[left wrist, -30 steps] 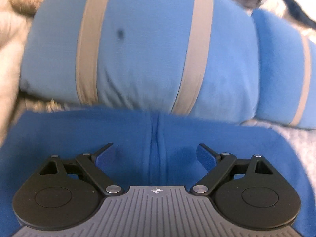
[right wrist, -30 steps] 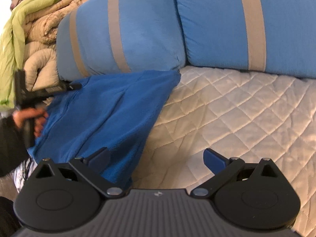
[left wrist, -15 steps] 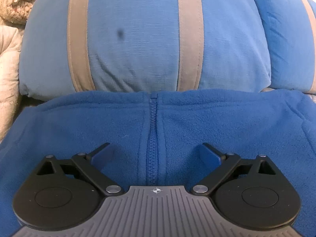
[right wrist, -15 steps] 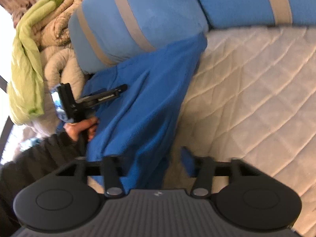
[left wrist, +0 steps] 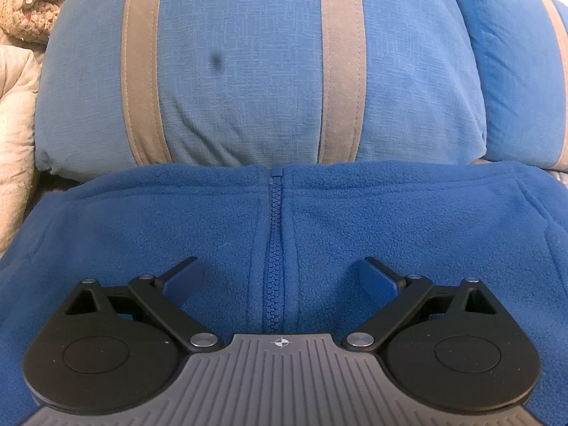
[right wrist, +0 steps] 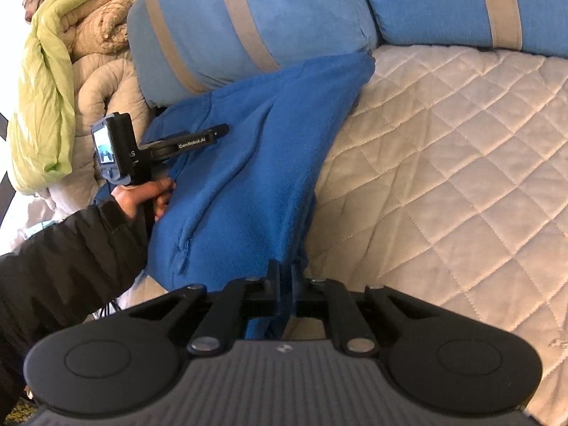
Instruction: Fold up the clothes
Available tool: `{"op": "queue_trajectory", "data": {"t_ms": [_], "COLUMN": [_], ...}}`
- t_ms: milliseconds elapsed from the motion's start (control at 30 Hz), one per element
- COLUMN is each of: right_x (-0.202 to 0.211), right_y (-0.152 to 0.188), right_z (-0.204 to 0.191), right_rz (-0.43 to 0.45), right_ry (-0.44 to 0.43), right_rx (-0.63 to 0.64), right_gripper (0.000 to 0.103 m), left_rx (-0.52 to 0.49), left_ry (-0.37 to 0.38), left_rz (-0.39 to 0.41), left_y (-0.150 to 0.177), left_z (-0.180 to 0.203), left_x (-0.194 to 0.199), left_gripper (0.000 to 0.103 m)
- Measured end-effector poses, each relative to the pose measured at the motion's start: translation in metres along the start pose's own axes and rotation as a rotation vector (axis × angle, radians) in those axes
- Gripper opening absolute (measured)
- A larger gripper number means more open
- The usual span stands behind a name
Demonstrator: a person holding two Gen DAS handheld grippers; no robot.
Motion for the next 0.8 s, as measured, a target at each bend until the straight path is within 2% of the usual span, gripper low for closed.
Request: {"op": "queue_trajectory", "data": {"t_ms": [100,167,200,267,333,467,567,667,800], "right_x": [0.007,0.018,0.025,0.036,0.045,0.056,0.062,0.07,0.079], "right_y": [-0.001,-0.005,-0.007,-0.01,-0.013,-0.016,-0.016,-0.015,-0.013], "right_z": [0.0,0.002,0.003,0.01,0.025,0.05,0.064,0.074,0.082], "right_rz": [0.031,0.087,0.117,0.171,0.217,0.264,0.268,0.29,0.302], "right_ry": [-0.012,0.018,0.036,0.094,0.188,0.398,0.512,0.502,0.486], "right_rx": [0.006,0.016,0.021,0.011,-0.032,-0.088,-0.126,-0.191,-0.253], "right_gripper": [0.006,0.016,0.03,0.083,0.102,0.102,0.103,0.103,0.102], "left_rx": [0.009,0.031,0.036,0.036,0.039,0.08,0.082,0.073,0.065], "left_ry": [0.007,0.007,-0.006,-0.021,-0.003,0.091,0.134,0.16,0.217], "left_rz": [-0.02,-0.012,-0.012,-0.011,0.002,0.033,0.022,-0.032,-0.067], "left_y": [-0.004,-0.008,-0.01,-0.017,-0.025,-0.045,-0.055,-0.054,-0.036], "left_z": [-0.003,-0.007,-0.009,-0.007,-0.002,0.026,0.06,0.1,0.144], "left_x": [0.003,0.01,0.013,0.021,0.031,0.052,0.06,0.055,0.031], "left_gripper": [0.098,0.098,0.097,0.097,0.097,0.098,0.098,0.098,0.098]}}
Point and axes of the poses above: each gripper's, at about its wrist camera, not at the fingertips, and x roughly against the way its jaws point, z to its right, y to its underside, the point moved 8 cm from there along -x, roughly the way its jaws point, and after that the axes turned 10 degrees about -z, right-handed, at the moved point
